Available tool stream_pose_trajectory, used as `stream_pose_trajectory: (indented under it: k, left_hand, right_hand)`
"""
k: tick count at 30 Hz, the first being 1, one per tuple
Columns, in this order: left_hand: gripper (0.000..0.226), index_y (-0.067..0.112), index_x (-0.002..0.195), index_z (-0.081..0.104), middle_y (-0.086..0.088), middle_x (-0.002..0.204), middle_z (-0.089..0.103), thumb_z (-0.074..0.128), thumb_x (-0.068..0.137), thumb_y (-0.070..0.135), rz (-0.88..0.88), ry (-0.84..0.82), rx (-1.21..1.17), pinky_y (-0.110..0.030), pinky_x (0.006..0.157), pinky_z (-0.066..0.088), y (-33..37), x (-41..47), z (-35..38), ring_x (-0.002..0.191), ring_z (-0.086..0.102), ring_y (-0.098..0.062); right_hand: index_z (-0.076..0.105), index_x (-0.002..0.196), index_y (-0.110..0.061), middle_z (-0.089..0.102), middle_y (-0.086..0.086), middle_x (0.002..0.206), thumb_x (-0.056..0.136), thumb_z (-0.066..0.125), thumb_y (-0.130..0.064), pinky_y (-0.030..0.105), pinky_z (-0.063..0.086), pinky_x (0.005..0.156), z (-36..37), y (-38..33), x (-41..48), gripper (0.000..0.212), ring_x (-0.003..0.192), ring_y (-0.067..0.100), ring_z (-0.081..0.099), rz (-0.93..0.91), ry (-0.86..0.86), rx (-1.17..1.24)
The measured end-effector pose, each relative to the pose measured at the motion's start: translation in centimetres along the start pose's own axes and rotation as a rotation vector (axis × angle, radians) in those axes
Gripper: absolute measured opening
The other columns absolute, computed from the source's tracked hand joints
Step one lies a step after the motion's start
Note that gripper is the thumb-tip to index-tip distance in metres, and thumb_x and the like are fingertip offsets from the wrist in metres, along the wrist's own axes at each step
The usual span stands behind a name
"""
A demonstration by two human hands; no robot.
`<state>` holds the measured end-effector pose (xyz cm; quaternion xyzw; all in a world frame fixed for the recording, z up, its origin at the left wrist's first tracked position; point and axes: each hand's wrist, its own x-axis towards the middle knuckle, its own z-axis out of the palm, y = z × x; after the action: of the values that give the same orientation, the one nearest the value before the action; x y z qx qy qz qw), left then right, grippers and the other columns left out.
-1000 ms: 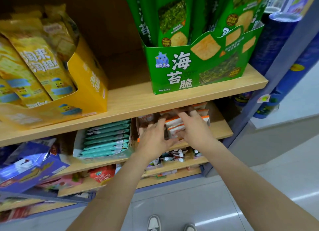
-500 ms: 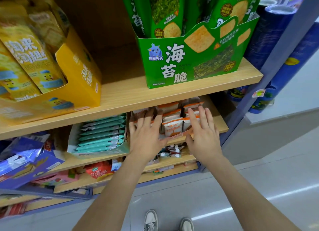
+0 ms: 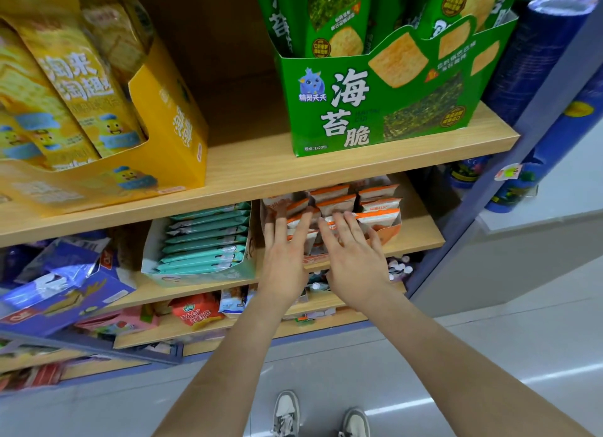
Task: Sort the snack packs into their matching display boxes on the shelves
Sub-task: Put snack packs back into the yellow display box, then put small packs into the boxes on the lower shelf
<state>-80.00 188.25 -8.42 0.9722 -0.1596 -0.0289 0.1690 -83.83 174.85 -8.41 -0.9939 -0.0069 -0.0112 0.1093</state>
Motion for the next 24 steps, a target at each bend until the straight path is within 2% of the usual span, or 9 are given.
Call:
stream_pose_trajectory:
  k: [3,6,9,11,13,16,18,21,24]
  left_hand:
    - [0.094,0.03,0.154,0.018,-0.009,0.15,0.017,0.061,0.081,-0.009,0.039,0.029,0.058,-0.043,0.112,0.033,0.0,-0.1,-0.5,0.143,0.011,-0.035]
    - [0.075,0.027,0.149,0.039,-0.007,0.14,0.04,0.051,0.083,-0.006,0.053,0.085,0.013,-0.046,0.104,0.038,-1.8,0.3,-1.3,0.127,0.029,-0.03]
    - [0.046,0.02,0.132,0.062,0.003,0.134,0.057,0.049,0.091,0.001,-0.045,0.121,-0.283,-0.025,0.102,0.032,-2.9,0.5,-2.3,0.119,0.041,-0.021]
    - [0.029,0.02,0.118,0.071,0.006,0.123,0.066,0.054,0.096,0.013,-0.112,0.173,-0.361,-0.015,0.088,0.034,-3.2,0.7,-3.0,0.112,0.052,-0.014]
    - [0.019,0.02,0.109,0.074,0.006,0.108,0.072,0.065,0.093,0.025,-0.186,0.199,-0.439,-0.015,0.078,0.045,-3.5,1.4,-3.2,0.097,0.063,-0.009]
    - [0.027,0.011,0.102,0.073,-0.006,0.093,0.074,0.075,0.085,0.033,-0.324,0.165,-0.526,-0.036,0.077,0.057,-3.7,2.9,-3.0,0.085,0.069,-0.02]
    - [0.032,0.001,0.094,0.073,-0.017,0.087,0.072,0.071,0.088,0.032,-0.394,0.132,-0.494,-0.044,0.076,0.057,-3.7,3.7,-2.9,0.081,0.069,-0.029]
    - [0.021,0.0,0.099,0.074,-0.018,0.092,0.071,0.061,0.094,0.016,-0.385,0.173,-0.429,-0.039,0.077,0.054,-4.1,4.2,-3.1,0.084,0.066,-0.031]
    - [0.024,-0.004,0.095,0.073,-0.02,0.089,0.07,0.054,0.096,0.01,-0.364,0.229,-0.334,-0.04,0.08,0.052,-5.0,4.2,-2.8,0.082,0.064,-0.031]
  right_hand:
    - [0.023,0.154,-0.025,0.019,0.008,0.162,0.083,0.068,-0.022,0.057,0.024,0.112,-0.2,-0.2,0.0,0.084,0.152,0.028,0.008,0.015,0.057,0.035]
    - [0.053,0.135,-0.029,0.044,0.006,0.147,0.081,0.073,-0.025,0.056,0.037,0.099,0.0,-0.8,0.0,0.058,0.142,0.028,0.029,-0.014,0.215,0.065]
    - [0.072,0.108,-0.028,0.063,0.001,0.124,0.074,0.082,-0.022,0.05,0.042,0.085,0.4,-1.7,0.7,0.037,0.123,0.027,0.047,-0.075,0.344,0.064]
    - [0.075,0.099,-0.027,0.069,-0.004,0.112,0.072,0.085,-0.019,0.045,0.041,0.078,0.6,-2.0,1.5,0.03,0.111,0.026,0.055,-0.077,0.378,0.065]
    - [0.075,0.096,-0.025,0.072,-0.006,0.103,0.073,0.084,-0.012,0.041,0.038,0.073,0.7,-2.0,2.1,0.028,0.1,0.026,0.059,-0.068,0.392,0.094]
    - [0.074,0.089,-0.02,0.073,-0.005,0.083,0.072,0.083,-0.006,0.038,0.033,0.07,1.1,-1.7,2.5,0.024,0.089,0.025,0.06,-0.065,0.429,0.107]
    - [0.072,0.086,-0.019,0.072,-0.005,0.077,0.072,0.083,-0.005,0.037,0.025,0.07,1.0,-1.7,2.7,0.022,0.089,0.025,0.059,-0.061,0.466,0.108]
    - [0.072,0.087,-0.018,0.072,-0.003,0.076,0.079,0.079,-0.012,0.038,0.022,0.071,0.8,-1.8,3.0,0.012,0.091,0.026,0.059,-0.03,0.496,0.129]
    - [0.073,0.088,-0.019,0.07,-0.003,0.07,0.082,0.077,-0.018,0.038,0.023,0.073,1.2,-1.8,3.3,0.007,0.091,0.027,0.059,0.02,0.469,0.104]
